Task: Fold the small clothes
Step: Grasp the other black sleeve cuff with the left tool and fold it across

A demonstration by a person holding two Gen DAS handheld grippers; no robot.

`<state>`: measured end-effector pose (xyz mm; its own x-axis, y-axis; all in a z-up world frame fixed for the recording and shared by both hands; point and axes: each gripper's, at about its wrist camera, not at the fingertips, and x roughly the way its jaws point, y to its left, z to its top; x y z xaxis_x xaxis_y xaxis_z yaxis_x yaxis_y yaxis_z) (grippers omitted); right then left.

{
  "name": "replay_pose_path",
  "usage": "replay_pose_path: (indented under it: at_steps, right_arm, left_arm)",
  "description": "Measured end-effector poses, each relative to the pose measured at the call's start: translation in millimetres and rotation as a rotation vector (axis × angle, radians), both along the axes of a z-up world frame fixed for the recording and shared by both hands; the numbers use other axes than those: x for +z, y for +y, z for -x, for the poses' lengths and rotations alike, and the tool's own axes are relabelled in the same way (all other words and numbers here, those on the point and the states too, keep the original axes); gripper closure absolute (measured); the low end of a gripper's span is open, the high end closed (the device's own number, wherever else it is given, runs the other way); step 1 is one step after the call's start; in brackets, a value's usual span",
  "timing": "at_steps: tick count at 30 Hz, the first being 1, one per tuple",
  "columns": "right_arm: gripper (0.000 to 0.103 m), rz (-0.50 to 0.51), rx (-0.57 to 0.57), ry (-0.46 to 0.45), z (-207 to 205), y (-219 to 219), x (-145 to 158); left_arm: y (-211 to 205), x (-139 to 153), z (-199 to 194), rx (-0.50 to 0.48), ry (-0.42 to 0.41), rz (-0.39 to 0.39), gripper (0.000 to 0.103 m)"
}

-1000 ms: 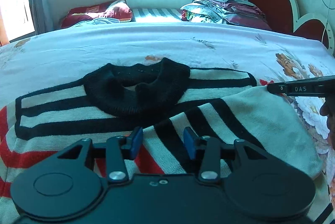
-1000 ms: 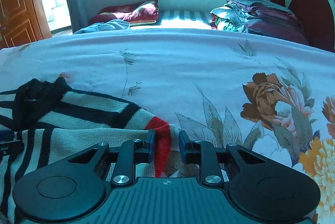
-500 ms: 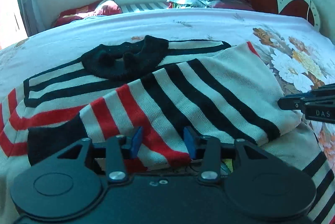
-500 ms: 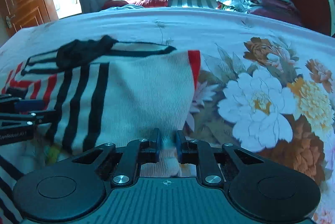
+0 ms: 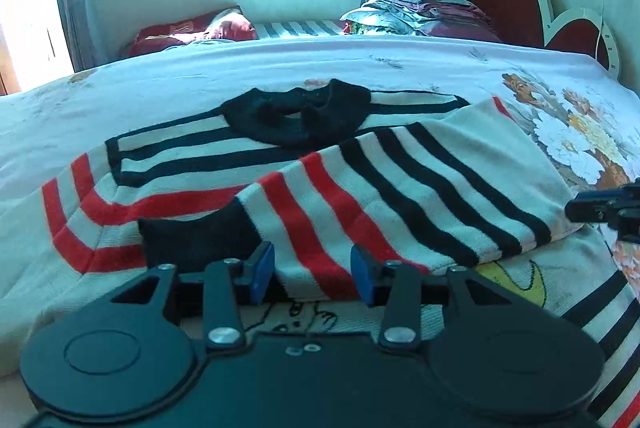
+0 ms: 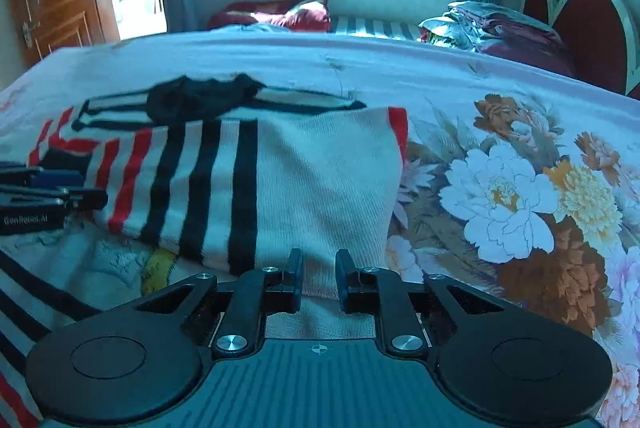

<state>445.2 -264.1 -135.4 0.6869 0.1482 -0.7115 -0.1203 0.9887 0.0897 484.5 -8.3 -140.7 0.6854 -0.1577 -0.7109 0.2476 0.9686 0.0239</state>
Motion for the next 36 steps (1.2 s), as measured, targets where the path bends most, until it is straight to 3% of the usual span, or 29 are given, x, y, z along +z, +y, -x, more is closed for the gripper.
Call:
replay_pose_path:
  at_steps: [3, 8, 13, 16, 18, 28, 29, 32, 36]
  right_arm:
    - [0.087, 0.028, -0.033, 0.09, -10.4, -1.3, -16.8]
    - [0.086, 0.068, -0.036, 0.044, -7.8, 9.0, -9.3]
    - [0.086, 0.067, -0.062, 0.074, -9.2, 13.0, -14.0]
    - [0.086, 0.003, -0.1, 0.049, -6.7, 9.3, -4.7]
    - [0.086, 0.01, -0.116, 0.101, -10.8, 10.6, -10.9]
    - [0.086, 0.031, -0.147, 0.129, -12.1, 15.4, -8.0]
    - [0.086, 0.037, -0.155, 0.129, -11.3, 17.0, -5.6]
    - [0.086, 0.016, -0.164, 0.111, -8.7, 21.3, 3.8]
    - [0.086, -0.001, -0.144, 0.074, -11.6, 31.6, 16.0]
  left_arm:
    - [21.3, -7.5, 1.2, 0.024, 0.017, 0.015, 0.057]
    - [37.5, -6.3, -4.1, 0.024, 0.022, 0.013, 0.054]
    - [40.6, -8.1, -10.9, 0.019, 0.019, 0.014, 0.047]
    - [41.9, -7.0, -9.0, 0.019, 0.019, 0.021, 0.047]
    - [43.3, -7.4, -7.8, 0.017, 0.018, 0.025, 0.047]
    - [47.9, -7.8, -9.9, 0.004, 0.029, 0.049, 0.045]
    - [47.4, -7.0, -9.8, 0.003, 0.03, 0.044, 0.043]
    - [50.7, -4.3, -4.7, 0.022, 0.019, 0.001, 0.02]
    - [92.9, 8.7, 17.5, 0.097, -0.011, 0.08, 0.029]
